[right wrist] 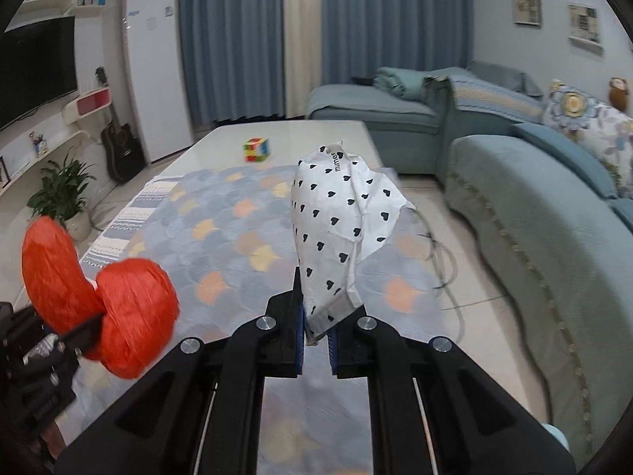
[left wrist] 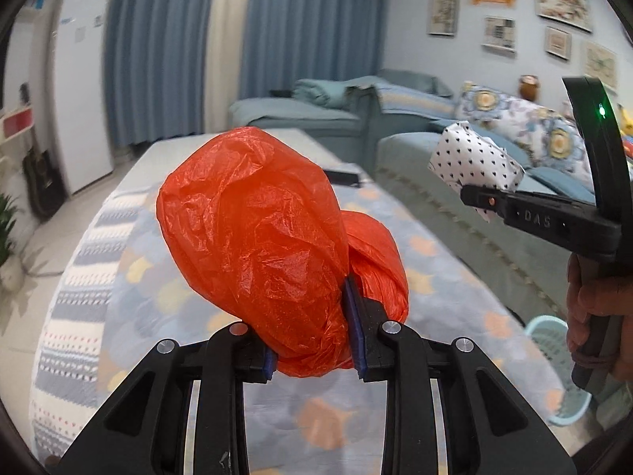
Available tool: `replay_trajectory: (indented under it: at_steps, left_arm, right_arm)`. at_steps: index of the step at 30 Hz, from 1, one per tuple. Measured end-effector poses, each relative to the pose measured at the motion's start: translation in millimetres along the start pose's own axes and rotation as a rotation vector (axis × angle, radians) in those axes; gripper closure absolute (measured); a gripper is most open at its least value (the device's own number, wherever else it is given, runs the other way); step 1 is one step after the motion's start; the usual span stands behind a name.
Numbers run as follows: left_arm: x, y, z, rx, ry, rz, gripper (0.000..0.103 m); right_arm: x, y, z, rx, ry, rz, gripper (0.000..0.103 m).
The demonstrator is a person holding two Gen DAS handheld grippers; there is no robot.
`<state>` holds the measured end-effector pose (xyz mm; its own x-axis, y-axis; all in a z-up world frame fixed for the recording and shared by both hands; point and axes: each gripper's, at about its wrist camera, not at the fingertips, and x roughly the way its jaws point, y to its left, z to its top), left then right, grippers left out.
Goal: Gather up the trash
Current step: 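Carry the red bag and white paper to the blue basket and release both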
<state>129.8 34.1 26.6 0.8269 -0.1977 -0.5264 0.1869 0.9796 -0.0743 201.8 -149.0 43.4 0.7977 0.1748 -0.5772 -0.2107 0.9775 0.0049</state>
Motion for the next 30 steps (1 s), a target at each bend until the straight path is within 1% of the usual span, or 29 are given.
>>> replay_trajectory:
  at_steps: [3,6,10,13,16,18,21,24,27,30]
  left_arm:
    - [-6.6,-26.4,-1.5,0.053,-0.010,-0.051,0.077]
    - [-10.2,-53.8,-5.6,0.101,-0.005,-0.120,0.077]
    - [-16.0,-95.0,-11.2,0.166,0.015,-0.250,0.077]
    - [-20.7,-132.0,-17.9,0.245,0.030,-0.334,0.077]
    - [-20.7,-170.2,-31.3,0.331,0.055,-0.410,0.076]
    - [-17.4,-195.9,-42.8,0.383,0.078,-0.451,0.076]
    - [-5.8,-230.8,-61.6,0.422,0.133,-0.509,0.076]
    - [8.5,-259.5,-76.3,0.424,0.179,-0.557,0.076]
    - [14.6,-284.4,-85.5,0.422,0.208,-0.586,0.076]
    - [15.1,-307.4,-95.0,0.454,0.222,-0.597,0.076]
  right_arm:
    - [-34.6,-25.5,-12.9,0.005,-0.021,-0.043,0.096]
    - [-70.0,-49.5,-24.0,0.007,-0.047,-0.073,0.096]
    - [-122.1,-92.6,-44.2,0.036,-0.065,-0.114,0.096]
    - [-152.2,-132.1,-69.2,0.060,-0.011,-0.153,0.096]
    - [-168.1,-172.0,-97.5,0.093,0.095,-0.203,0.096]
    - [-175.2,-194.3,-117.1,0.132,0.149,-0.210,0.095]
    - [-182.3,-218.3,-140.7,0.161,0.215,-0.214,0.095]
    - [-188.3,-227.1,-159.9,0.167,0.239,-0.203,0.095]
    - [-192.9,-237.9,-173.1,0.199,0.255,-0.209,0.095]
    - [-193.5,-243.6,-180.2,0.228,0.261,-0.209,0.094]
